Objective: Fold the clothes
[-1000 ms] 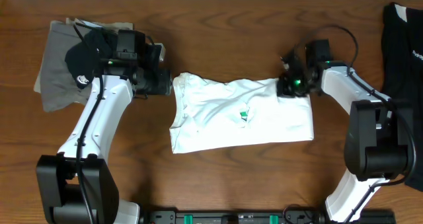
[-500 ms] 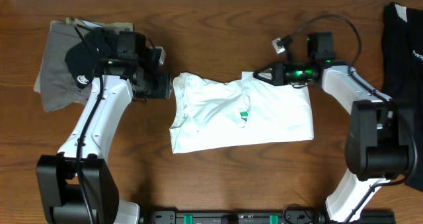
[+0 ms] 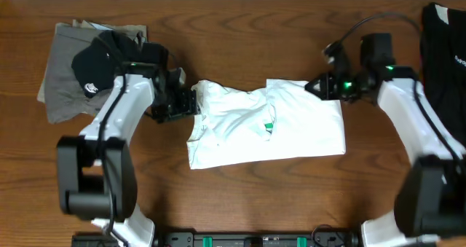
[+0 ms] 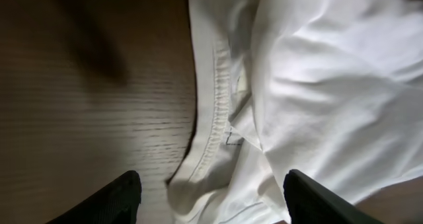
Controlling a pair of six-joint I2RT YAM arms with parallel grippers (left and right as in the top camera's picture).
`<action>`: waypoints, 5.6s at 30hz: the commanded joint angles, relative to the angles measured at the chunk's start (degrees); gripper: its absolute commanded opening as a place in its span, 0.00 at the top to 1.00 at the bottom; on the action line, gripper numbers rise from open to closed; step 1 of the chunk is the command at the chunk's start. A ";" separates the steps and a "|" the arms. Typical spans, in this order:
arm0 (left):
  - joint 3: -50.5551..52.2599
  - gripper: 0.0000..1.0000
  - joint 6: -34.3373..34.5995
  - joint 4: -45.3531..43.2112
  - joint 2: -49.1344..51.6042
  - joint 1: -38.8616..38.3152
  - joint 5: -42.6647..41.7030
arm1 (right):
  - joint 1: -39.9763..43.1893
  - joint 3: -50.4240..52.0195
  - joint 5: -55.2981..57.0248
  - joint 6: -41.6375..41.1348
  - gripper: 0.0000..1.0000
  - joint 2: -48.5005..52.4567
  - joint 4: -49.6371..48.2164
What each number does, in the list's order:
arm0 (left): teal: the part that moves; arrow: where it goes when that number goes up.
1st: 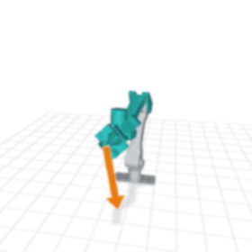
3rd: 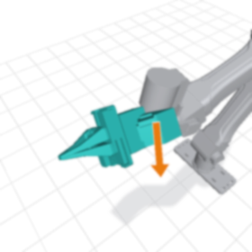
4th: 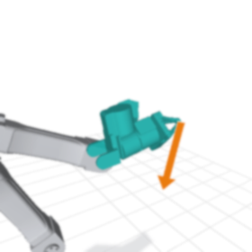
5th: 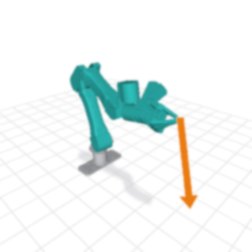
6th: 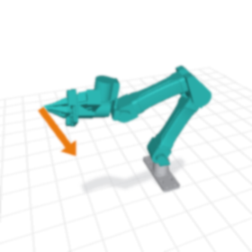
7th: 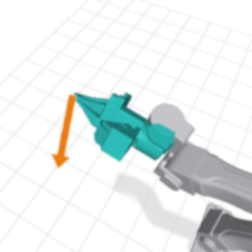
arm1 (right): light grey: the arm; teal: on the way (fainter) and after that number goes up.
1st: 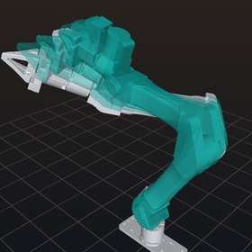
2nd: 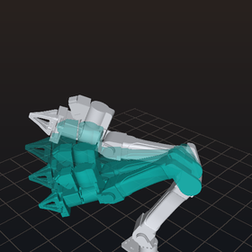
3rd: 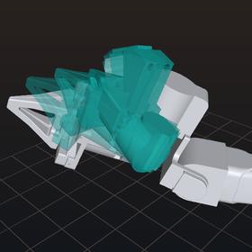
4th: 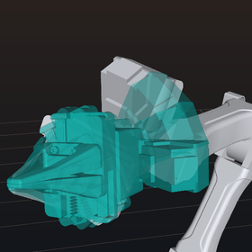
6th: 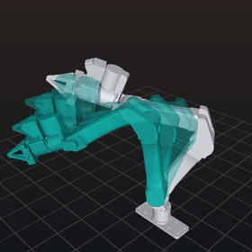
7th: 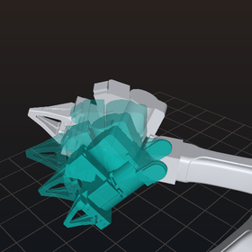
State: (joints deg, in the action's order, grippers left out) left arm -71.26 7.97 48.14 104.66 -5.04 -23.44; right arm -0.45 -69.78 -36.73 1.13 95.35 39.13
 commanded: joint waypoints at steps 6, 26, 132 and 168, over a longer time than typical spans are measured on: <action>0.66 0.27 -0.85 -0.85 8.39 0.20 -3.23 | -0.09 -0.72 9.81 1.53 0.85 -11.47 0.72; 0.63 0.81 -9.88 -4.96 18.47 0.09 -26.29 | -0.09 -0.72 9.97 1.51 0.87 -12.63 0.94; -17.94 0.94 -7.28 -8.37 12.35 -24.33 -13.11 | -0.37 -0.70 9.97 1.09 0.88 -12.61 2.89; -5.35 0.94 -11.63 17.09 2.01 -21.79 -16.13 | -0.37 -0.70 10.01 1.09 0.88 -12.61 1.79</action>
State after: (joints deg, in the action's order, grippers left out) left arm -76.27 -0.93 64.53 108.97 -26.37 -35.70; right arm -0.45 -69.80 -26.92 1.96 83.24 41.04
